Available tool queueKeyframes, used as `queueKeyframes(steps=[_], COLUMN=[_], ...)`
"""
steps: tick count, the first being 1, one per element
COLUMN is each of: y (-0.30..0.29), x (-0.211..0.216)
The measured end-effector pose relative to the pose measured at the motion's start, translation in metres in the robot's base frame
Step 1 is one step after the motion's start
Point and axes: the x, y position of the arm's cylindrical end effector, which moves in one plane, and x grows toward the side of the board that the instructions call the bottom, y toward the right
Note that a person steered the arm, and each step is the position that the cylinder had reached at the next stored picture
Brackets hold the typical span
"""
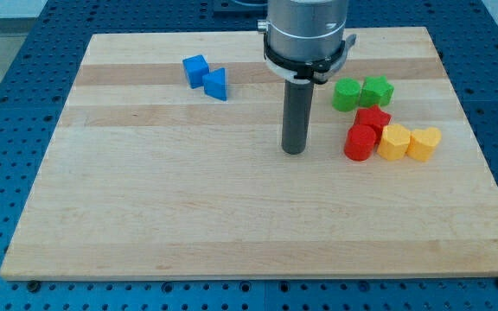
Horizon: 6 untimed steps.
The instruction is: Move your arm to the bottom of the red circle
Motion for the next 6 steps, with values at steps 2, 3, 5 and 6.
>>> queueKeyframes(steps=[2,3,5,6], y=[0.05,0.102,0.099,0.084], x=[0.041,0.044,0.055,0.055])
